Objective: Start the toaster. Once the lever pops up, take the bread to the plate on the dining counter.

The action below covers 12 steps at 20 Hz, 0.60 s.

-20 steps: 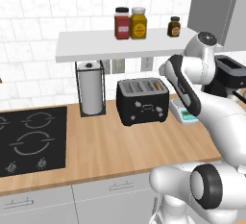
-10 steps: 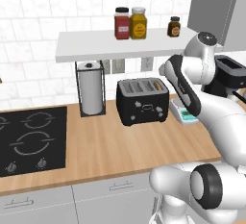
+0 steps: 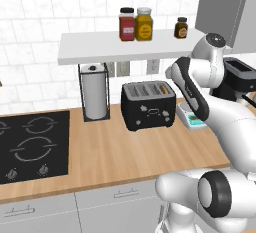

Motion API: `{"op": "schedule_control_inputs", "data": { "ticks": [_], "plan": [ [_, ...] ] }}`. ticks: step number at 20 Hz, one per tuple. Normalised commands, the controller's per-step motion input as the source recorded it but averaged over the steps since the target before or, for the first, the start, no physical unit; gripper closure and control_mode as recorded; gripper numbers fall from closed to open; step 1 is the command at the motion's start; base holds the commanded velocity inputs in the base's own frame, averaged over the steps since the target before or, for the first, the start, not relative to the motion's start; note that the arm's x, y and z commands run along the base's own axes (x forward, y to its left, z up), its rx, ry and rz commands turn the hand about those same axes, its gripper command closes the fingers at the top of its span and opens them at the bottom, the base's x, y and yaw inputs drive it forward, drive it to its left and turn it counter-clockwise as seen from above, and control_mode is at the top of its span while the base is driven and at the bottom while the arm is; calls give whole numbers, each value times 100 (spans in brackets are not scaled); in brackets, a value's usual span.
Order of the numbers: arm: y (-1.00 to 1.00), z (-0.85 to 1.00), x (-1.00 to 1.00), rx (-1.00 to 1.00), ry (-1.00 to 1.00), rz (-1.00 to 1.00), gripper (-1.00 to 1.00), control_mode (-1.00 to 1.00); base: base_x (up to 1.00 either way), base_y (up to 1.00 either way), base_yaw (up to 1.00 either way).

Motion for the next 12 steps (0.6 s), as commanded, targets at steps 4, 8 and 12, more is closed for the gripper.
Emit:
{"op": "schedule_control_inputs", "data": {
  "ticks": [4, 8, 12],
  "plan": [
    [0, 0, 0, 0, 0, 0, -100, -100, 0, 0, 0],
    [0, 0, 0, 0, 0, 0, -100, -100, 0, 0, 0],
    [0, 0, 0, 0, 0, 0, -100, -100, 0, 0, 0]
  ]
}}
